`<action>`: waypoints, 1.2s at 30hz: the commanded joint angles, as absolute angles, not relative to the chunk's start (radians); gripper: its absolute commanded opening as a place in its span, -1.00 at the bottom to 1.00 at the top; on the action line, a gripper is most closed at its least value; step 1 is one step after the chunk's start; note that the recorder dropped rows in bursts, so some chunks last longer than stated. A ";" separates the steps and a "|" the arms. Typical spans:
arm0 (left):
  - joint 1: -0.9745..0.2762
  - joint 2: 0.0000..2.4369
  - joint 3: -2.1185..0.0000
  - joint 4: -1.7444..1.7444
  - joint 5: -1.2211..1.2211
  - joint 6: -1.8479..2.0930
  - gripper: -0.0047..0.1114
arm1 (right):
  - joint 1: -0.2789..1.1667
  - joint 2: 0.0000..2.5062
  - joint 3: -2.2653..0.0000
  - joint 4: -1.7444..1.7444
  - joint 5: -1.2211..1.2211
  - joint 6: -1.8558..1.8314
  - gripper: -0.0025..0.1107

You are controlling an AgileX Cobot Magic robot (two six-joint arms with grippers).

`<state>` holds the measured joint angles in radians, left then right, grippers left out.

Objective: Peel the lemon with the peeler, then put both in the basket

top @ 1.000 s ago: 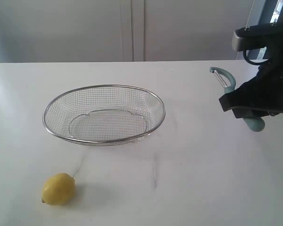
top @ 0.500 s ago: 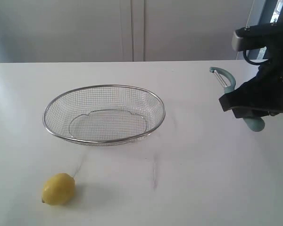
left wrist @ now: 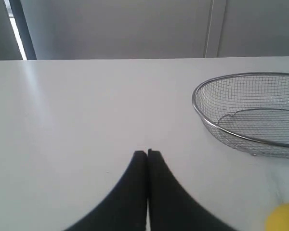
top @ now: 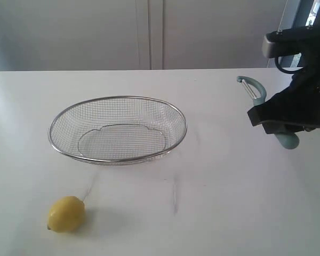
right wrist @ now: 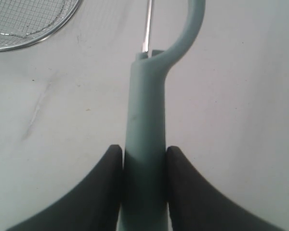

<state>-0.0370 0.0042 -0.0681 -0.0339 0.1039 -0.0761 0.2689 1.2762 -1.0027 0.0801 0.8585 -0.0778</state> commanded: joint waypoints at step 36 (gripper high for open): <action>-0.035 0.757 -0.666 -0.032 0.808 0.174 -0.92 | 0.268 1.267 -0.999 0.088 0.855 -0.076 -0.96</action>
